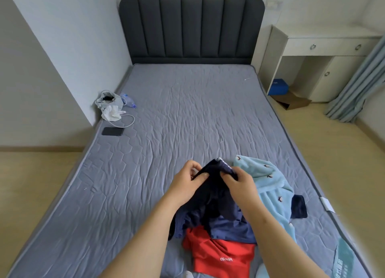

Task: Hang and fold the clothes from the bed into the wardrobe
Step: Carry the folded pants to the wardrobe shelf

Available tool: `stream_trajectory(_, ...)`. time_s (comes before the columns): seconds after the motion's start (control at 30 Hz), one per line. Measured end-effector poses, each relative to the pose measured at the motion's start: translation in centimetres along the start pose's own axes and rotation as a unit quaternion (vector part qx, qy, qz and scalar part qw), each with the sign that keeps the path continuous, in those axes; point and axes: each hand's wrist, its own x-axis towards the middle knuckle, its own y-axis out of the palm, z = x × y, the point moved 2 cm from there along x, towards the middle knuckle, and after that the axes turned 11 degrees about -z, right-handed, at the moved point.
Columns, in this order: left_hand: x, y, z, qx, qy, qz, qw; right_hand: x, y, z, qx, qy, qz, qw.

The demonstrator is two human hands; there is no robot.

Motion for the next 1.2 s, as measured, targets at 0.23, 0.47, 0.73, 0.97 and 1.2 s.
stream_trajectory(0.23, -1.1, 1.6, 2.0, 0.066, -0.023, 0.052, 0.996, -0.1, -1.1, 2.6, 0.175, -0.019, -0.053, 0.983)
stream_trajectory(0.47, 0.3, 0.1, 1.6, -0.148, -0.253, -0.083, 0.953, 0.5, -2.3, 1.2, 0.251, 0.049, -0.09, 0.963)
stream_trajectory(0.73, 0.6, -0.6, -4.8, -0.319, -0.245, 0.047, 0.914, -1.3, 0.1, -0.6, 0.154, 0.104, 0.16, 0.969)
stream_trajectory(0.97, 1.2, -2.0, -6.3, -0.47, -0.264, 0.035, 0.842, 0.4, 1.2, 0.3, 0.141, 0.163, 0.078, 0.973)
stream_trajectory(1.2, 2.9, -10.1, -5.4, -0.586, -0.154, -0.038, 0.795, 1.0, 7.9, 7.1, 0.225, 0.17, 0.087, 0.955)
